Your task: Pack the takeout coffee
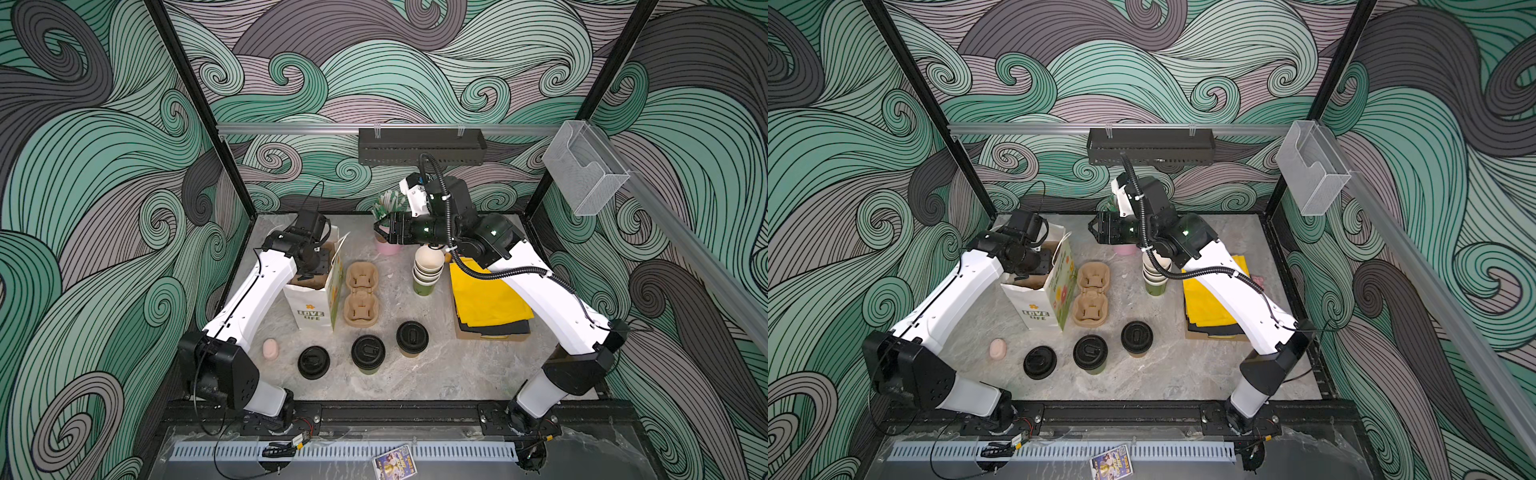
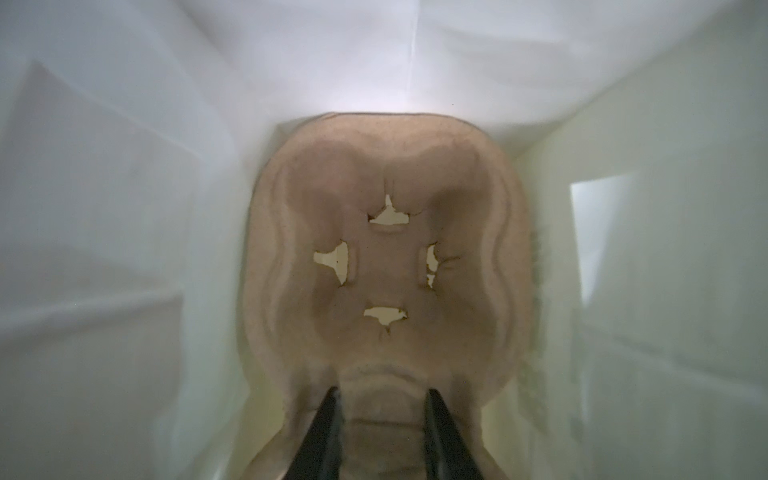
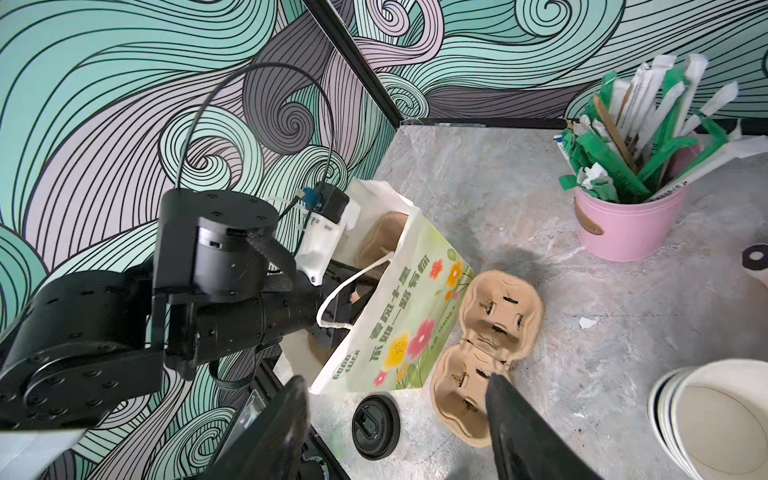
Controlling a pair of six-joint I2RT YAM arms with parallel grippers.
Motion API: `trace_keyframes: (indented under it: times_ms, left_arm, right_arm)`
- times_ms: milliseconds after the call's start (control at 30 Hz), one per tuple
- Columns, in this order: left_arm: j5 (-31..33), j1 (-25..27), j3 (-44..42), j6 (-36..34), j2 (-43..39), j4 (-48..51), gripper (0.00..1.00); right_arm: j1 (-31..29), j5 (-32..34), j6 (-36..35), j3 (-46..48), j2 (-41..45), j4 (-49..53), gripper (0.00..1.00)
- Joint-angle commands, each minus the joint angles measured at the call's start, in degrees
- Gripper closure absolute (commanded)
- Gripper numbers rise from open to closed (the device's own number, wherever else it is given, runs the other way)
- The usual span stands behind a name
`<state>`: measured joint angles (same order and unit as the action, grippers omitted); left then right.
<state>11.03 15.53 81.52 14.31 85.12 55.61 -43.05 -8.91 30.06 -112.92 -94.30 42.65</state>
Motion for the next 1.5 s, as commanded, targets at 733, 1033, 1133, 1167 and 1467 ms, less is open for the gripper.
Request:
trace_keyframes:
  times_ms: [733, 1033, 1133, 1167, 1467]
  left_arm:
    - [-0.55, 0.03, -8.05, 5.38, 4.33, -8.65, 0.98]
    - [-0.22, -0.22, -11.36, 6.48, 5.84, -11.64, 0.96]
    - [-0.22, -0.51, -12.21, 7.22, 6.27, -12.74, 0.95]
    - [-0.22, -0.54, -12.41, 7.54, 6.36, -13.19, 0.94]
    - [1.35, -0.69, -14.17, 7.41, 8.04, -14.86, 0.86]
  right_arm:
    - [0.77, 3.17, 1.28, 5.52, 4.66, 0.98, 0.31]
    - [0.77, 3.45, 1.62, 6.30, 5.44, 1.41, 0.31]
    - [0.77, 3.46, 1.83, 6.61, 5.71, 1.30, 0.31]
    - [0.77, 3.51, 1.87, 6.75, 5.76, 1.21, 0.31]
    - [0.77, 3.61, 2.28, 7.71, 6.20, 0.83, 0.31]
